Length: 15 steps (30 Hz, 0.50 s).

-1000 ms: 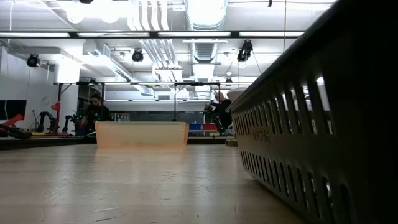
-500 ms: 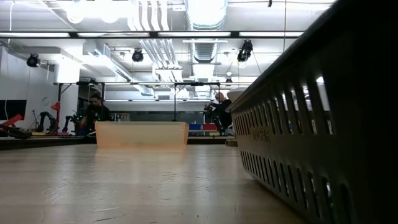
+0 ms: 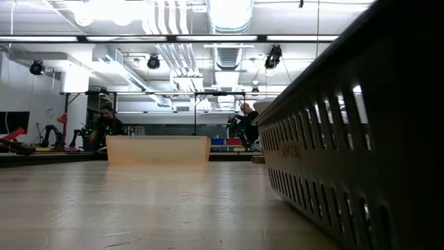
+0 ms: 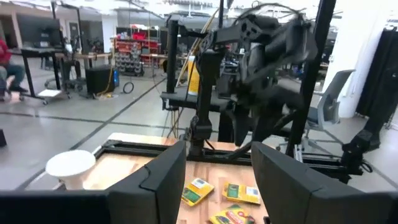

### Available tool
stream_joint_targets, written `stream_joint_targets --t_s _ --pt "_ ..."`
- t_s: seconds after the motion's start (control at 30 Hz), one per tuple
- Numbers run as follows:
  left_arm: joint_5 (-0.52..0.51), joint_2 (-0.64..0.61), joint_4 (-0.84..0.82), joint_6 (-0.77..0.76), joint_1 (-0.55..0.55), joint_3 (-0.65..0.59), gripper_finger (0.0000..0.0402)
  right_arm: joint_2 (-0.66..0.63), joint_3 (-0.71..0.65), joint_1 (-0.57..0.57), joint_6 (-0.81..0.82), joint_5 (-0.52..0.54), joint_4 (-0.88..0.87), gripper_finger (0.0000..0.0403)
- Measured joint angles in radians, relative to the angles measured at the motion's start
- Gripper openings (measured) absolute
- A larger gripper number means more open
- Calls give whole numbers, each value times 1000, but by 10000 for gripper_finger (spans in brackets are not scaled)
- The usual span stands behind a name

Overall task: Pick & Place School Supplies
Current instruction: Put the crayon box into the right black bin

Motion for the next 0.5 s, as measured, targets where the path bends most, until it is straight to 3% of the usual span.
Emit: stream_joint_targets --t_s 0.23,0.5 --pt "-20 0 1 131 47 59 188 8 0 -48 221 -52 -232 236" --pt "52 0 -34 229 93 171 188 7 0 -127 240 -113 -347 231"
